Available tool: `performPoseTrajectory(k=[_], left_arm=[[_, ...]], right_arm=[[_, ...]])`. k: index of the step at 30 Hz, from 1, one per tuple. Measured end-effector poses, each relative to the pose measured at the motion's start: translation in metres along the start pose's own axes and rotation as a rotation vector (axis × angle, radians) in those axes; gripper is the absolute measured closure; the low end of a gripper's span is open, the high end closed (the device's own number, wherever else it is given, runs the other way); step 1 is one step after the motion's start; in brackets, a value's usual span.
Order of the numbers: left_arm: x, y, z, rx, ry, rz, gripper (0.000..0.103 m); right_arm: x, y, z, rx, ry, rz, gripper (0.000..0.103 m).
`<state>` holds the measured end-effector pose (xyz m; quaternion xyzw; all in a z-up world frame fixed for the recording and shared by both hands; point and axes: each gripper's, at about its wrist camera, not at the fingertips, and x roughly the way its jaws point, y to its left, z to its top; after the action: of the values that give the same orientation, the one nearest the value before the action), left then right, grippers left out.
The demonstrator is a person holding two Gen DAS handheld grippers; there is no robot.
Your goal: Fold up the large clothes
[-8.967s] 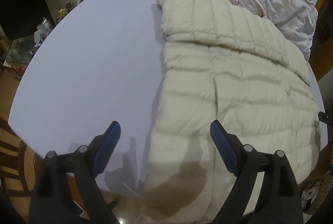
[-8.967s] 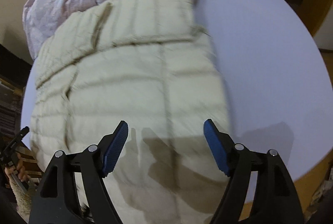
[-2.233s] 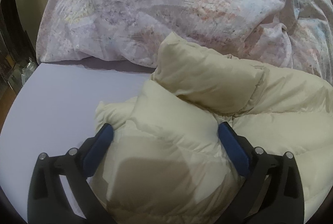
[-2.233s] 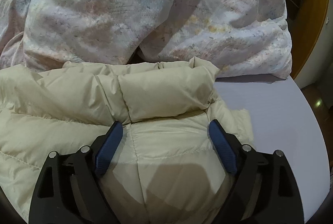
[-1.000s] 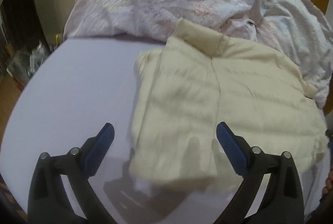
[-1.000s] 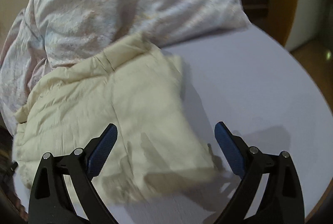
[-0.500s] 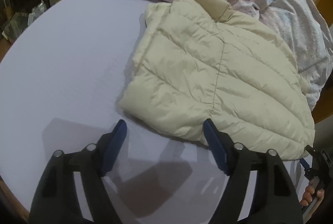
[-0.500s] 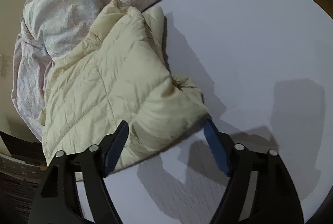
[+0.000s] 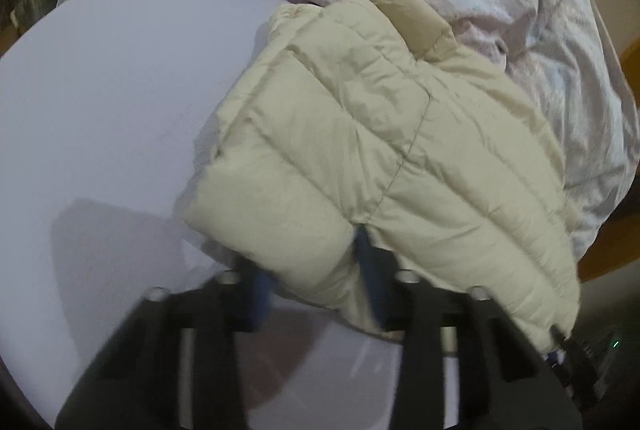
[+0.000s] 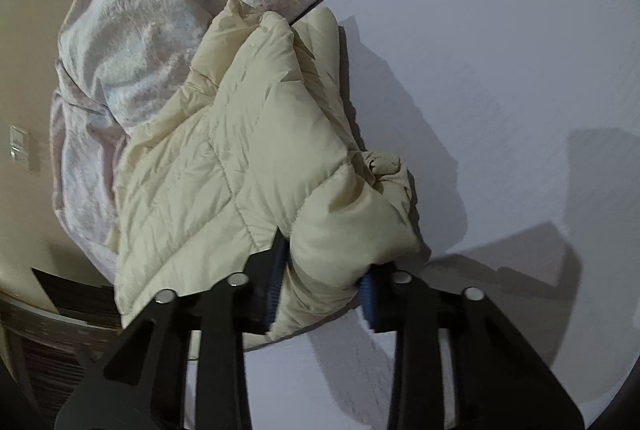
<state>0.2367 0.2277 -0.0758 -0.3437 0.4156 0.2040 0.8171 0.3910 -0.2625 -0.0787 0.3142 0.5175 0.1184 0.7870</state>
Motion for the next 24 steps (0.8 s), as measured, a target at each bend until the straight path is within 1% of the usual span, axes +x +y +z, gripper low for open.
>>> performPoseTrajectory(k=[1,2,4,8,12,18,21,22,24], left_arm=[[-0.002,0.001,0.001,-0.010,-0.006,-0.011,0.084],[-0.003,0.002,0.002,-0.020,-0.008,-0.024,0.087],[-0.007,0.005,0.002,-0.033,-0.010,-0.041,0.089],[-0.022,0.008,-0.001,-0.013,-0.033,-0.047,0.091],[-0.037,0.019,-0.009,-0.004,-0.035,-0.044,0.091],[-0.062,0.046,-0.034,0.016,-0.026,-0.039,0.091],[-0.073,0.061,-0.047,0.008,-0.010,-0.043,0.091],[-0.076,0.066,-0.050,0.006,-0.008,-0.044,0.091],[-0.081,0.071,-0.055,0.006,-0.003,-0.045,0.089]], right_arm=[[-0.001,-0.001,0.000,0.004,0.000,0.017,0.080],[-0.003,-0.001,0.000,0.007,0.002,0.033,0.081],[-0.005,-0.002,-0.001,0.014,0.008,0.058,0.083],[-0.012,-0.005,-0.006,0.030,0.030,0.102,0.084],[-0.020,-0.008,-0.018,0.025,0.059,0.121,0.084],[-0.034,-0.008,-0.044,-0.008,0.100,0.114,0.084],[-0.042,-0.008,-0.057,-0.027,0.118,0.097,0.084],[-0.045,-0.006,-0.061,-0.042,0.121,0.085,0.084],[-0.052,0.000,-0.069,-0.094,0.117,0.033,0.079]])
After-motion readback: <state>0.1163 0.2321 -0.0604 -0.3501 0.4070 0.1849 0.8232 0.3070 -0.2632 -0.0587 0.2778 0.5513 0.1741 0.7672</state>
